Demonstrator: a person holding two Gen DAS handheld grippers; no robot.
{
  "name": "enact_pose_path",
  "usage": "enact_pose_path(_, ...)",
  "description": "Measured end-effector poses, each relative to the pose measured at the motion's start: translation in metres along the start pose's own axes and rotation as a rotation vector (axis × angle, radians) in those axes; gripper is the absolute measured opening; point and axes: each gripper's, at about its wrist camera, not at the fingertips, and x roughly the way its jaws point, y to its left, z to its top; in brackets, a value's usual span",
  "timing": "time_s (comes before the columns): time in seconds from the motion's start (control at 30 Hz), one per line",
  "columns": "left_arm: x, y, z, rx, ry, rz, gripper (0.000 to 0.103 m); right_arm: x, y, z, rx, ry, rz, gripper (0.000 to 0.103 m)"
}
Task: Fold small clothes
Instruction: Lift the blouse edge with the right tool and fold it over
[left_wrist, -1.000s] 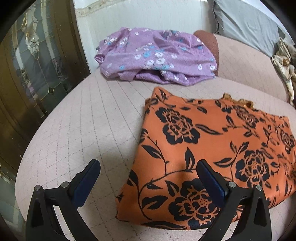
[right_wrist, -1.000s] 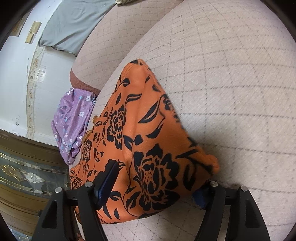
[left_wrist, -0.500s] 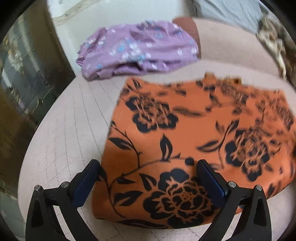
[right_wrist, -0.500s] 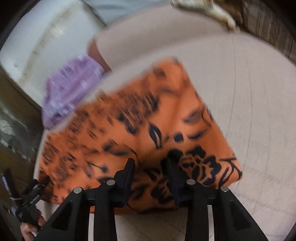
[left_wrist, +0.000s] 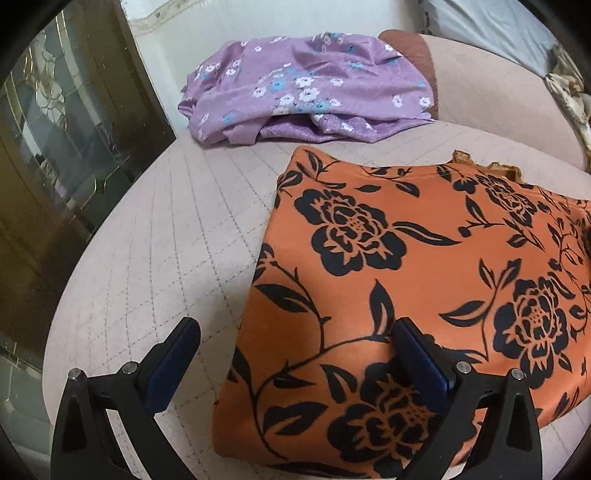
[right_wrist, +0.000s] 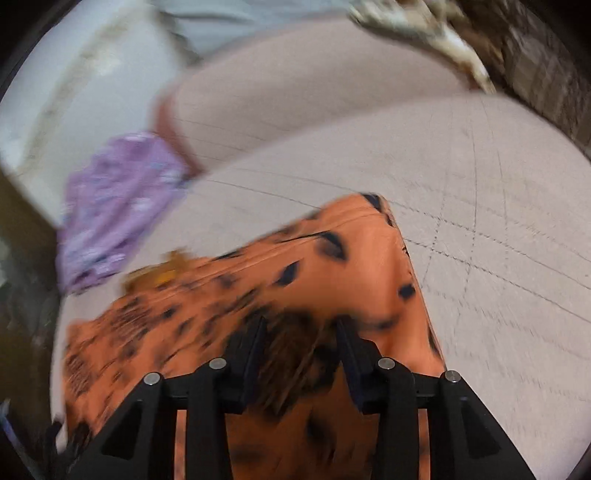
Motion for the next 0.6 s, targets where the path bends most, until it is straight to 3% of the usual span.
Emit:
enact_pose_path(0.1,0.001,0.001,0.003,0.0,-0.009,0.014,0.103,0.023,-0.009,0.025,0.034,-0.003,-0.012,0.043)
enact_pose_path(0.17,0.0,0.0,0.005,0.002,-0.019,0.023,0.103,0.016,-0.015,0.032,0.103,0.021,0.034,0.045)
enact_pose_path(0.23,-0.004,0.001,0.006,0.001,-0.03,0.027,0.103,-0.009,-0.03,0.025,0.185,-0.025,0.103,0.062)
enact_pose_path(0.3,-0.01,0.004,0.008,-0.011,-0.044,0.025,0.103,-0.041,-0.048,0.006,0.237,-0.061,0.129,0.072)
enact_pose_path(0.43,-0.021,0.013,0.008,-0.042,-0.069,0.054,0.103,-0.084,-0.083,-0.043,0.353,-0.004,0.211,0.072)
enact_pose_path(0.5,-0.025,0.02,0.007,-0.068,-0.066,0.059,0.103,-0.1,-0.095,-0.072,0.413,0.018,0.256,0.078)
enact_pose_path(0.6,-0.028,0.029,0.004,-0.102,-0.051,0.047,0.103,-0.104,-0.098,-0.096,0.403,0.052,0.243,0.078)
